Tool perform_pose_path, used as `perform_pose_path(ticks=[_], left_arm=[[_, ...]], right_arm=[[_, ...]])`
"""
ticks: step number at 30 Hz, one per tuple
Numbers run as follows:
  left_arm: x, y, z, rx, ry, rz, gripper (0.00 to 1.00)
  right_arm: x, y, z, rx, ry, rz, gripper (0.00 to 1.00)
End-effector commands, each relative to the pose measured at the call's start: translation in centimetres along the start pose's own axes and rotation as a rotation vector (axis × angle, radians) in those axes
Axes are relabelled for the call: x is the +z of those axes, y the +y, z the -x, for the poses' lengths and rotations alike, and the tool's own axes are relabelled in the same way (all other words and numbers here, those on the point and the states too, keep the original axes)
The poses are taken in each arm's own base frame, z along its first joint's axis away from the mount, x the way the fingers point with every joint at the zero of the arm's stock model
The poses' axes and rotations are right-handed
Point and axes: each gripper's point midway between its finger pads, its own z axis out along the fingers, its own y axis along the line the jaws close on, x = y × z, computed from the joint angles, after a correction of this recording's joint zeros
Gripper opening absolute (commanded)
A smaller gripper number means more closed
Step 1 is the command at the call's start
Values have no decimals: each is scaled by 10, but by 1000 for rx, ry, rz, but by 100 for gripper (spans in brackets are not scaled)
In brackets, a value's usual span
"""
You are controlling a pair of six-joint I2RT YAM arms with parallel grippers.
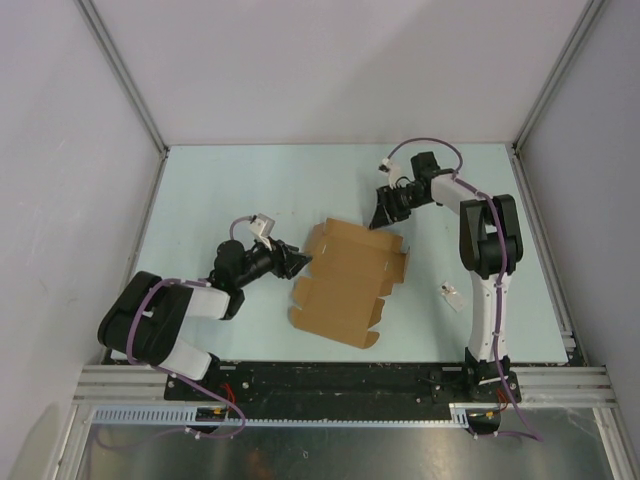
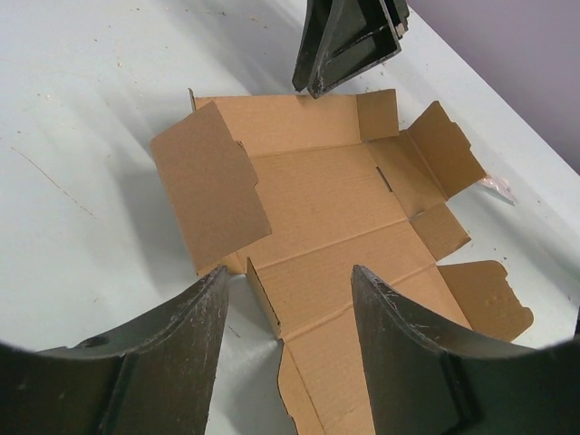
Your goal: Fold the paper box
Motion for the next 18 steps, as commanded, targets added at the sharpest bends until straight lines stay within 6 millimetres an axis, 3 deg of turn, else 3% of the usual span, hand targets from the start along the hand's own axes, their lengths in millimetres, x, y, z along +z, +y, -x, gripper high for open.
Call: perform_pose_path(ticks=[1, 9, 18], left_arm=[[3, -1, 21, 54, -54, -3, 62], [4, 0, 20, 52, -50, 0, 62], [3, 1, 21, 53, -52, 4, 62]], right_arm=[[1, -6, 9, -30, -8, 1, 56], [10, 2, -3, -24, 40, 38, 49], [14, 12, -3, -25, 44, 86, 40]])
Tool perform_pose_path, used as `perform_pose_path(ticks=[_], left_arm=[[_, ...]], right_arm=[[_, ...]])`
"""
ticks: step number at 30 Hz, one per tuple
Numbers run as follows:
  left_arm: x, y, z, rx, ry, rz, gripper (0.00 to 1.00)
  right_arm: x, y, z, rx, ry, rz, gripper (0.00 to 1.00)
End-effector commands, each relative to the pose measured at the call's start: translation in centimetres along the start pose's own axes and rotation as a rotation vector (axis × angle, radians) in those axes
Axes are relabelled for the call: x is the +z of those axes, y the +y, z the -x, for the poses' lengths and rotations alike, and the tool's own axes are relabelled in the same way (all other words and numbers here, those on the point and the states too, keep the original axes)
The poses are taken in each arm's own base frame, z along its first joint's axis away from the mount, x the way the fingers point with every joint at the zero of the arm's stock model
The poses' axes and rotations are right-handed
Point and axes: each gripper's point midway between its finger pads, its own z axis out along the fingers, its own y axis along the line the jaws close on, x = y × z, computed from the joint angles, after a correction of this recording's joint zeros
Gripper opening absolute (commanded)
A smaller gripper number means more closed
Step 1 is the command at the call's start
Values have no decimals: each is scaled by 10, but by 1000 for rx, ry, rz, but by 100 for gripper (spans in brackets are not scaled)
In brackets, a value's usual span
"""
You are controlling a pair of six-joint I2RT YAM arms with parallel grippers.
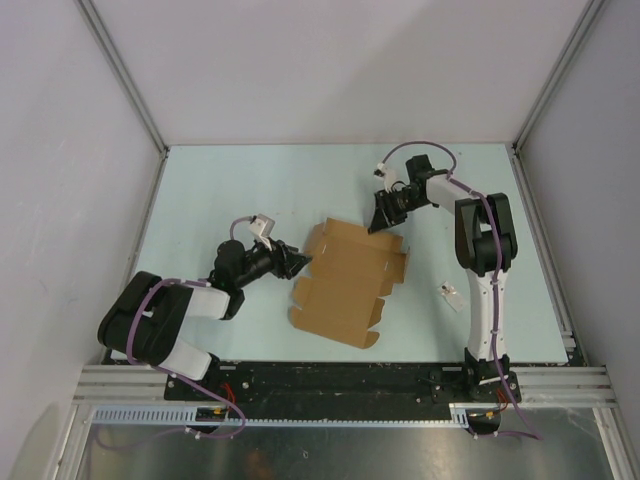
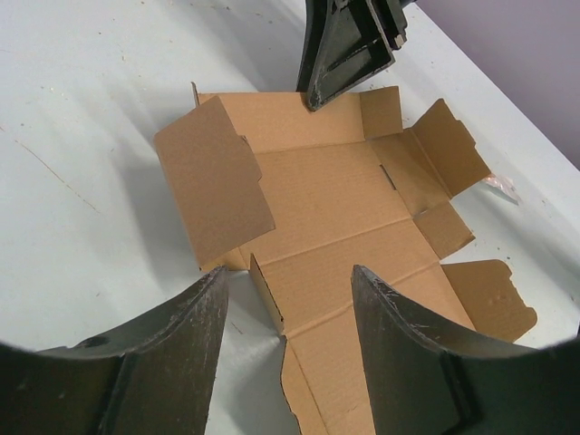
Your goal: Fold the paper box
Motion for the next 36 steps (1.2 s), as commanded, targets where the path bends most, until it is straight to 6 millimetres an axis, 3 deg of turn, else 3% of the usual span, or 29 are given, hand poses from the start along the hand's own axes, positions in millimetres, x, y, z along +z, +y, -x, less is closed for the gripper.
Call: perform_pose_path(ticks=[1, 5, 15, 23, 30, 36], left_arm=[[3, -1, 22, 57, -57, -6, 62], [4, -1, 22, 59, -57, -5, 62], [5, 1, 23, 56, -57, -4, 62], [1, 1, 28, 56, -72, 2, 62], [-3, 2, 35, 44, -90, 4, 62], [-6, 1, 41, 42, -107, 1, 62]], right_arm=[[4, 10, 6, -22, 2, 54, 40], [5, 11, 4, -24, 14, 62, 37], [2, 16, 7, -31, 18, 50, 9], [-20, 28, 30, -144, 1, -104, 2], [-41, 24, 47, -237, -42, -418, 0], [-54, 30, 54, -361, -56, -555, 0]])
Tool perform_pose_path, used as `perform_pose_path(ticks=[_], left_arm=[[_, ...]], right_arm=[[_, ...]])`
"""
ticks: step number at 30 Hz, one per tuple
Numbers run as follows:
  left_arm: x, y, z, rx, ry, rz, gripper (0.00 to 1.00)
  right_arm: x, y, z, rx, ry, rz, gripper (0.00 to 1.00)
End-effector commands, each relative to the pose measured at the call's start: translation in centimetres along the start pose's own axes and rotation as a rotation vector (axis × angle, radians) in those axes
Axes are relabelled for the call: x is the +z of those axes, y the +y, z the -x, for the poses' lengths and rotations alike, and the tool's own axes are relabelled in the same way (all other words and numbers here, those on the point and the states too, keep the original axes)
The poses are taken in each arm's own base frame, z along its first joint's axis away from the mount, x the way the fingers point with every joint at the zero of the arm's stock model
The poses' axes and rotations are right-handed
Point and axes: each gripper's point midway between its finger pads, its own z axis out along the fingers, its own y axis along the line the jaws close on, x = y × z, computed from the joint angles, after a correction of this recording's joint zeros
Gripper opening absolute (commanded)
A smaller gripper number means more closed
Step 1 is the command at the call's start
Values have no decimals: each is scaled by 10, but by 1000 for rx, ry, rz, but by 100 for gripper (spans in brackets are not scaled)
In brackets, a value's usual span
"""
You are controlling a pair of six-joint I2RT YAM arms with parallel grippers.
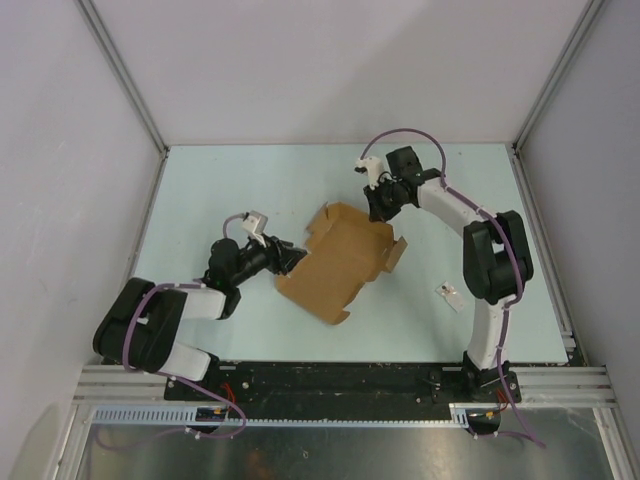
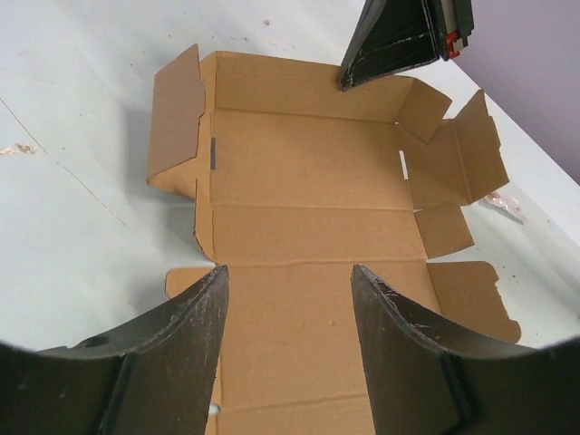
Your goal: Fold the paper box
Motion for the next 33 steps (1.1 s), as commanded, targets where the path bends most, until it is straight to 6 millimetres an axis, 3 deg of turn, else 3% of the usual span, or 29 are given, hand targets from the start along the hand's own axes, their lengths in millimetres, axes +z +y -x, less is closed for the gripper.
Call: perform_pose_path(ticks=[1, 8, 13, 21, 28, 33], left_arm=[[0, -6, 26, 32, -68, -23, 62], [-2, -3, 27, 27, -69, -16, 62], [-1, -3, 30, 25, -76, -17, 62], [-3, -4, 35, 29, -88, -19, 62], [-1, -6, 45, 38, -102, -32, 62], [1, -6, 54, 56, -119, -33, 62]], right_arm=[[-18, -17, 20, -129, -60, -195, 0], [-44, -37, 36, -221, -107, -379, 0], [-61, -40, 48, -292, -144, -426, 0], [-92, -18, 69, -395, -238, -411, 0], [-101, 13, 63, -528, -224, -349, 0], [-103, 35, 48, -586, -226, -244, 0]])
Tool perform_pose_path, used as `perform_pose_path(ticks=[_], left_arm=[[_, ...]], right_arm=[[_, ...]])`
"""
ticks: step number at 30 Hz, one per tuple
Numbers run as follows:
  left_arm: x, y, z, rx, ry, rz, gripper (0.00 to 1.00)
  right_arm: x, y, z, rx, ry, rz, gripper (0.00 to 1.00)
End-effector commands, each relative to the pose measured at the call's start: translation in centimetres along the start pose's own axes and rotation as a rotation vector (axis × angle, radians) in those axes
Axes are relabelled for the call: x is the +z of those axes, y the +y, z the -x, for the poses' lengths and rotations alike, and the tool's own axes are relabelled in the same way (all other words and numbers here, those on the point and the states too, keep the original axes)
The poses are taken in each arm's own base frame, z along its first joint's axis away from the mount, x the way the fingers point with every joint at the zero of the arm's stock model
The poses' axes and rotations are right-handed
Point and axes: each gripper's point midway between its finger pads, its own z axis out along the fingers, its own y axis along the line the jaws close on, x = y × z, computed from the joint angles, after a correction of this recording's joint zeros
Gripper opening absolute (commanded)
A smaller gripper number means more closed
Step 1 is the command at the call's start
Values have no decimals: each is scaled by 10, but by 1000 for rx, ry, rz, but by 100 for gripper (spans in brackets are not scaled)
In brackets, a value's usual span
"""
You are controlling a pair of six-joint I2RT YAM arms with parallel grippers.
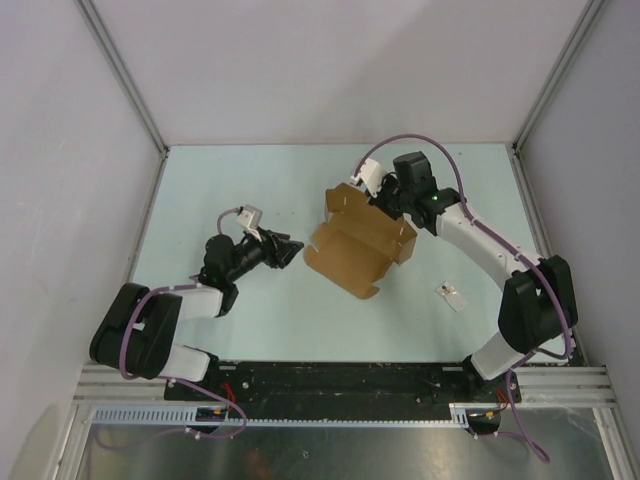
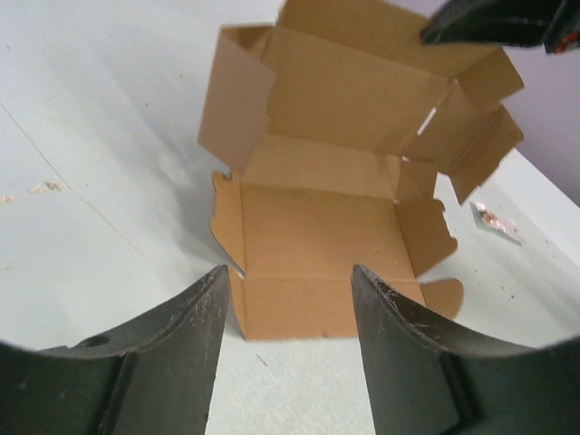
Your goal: Fold the paper box
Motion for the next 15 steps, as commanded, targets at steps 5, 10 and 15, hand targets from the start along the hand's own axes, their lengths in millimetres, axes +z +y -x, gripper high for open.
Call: perform_pose_path(ticks=[5, 10, 15], left_arm=[[6, -5, 26, 41, -55, -31, 62], [8, -4, 23, 46, -44, -38, 62], [14, 0, 11, 47, -9, -46, 62]], right_arm=[[-27, 36, 7, -60, -80, 168, 0], [-34, 50, 9, -63, -116, 228, 0], [-40, 60, 5, -67, -103, 272, 0]])
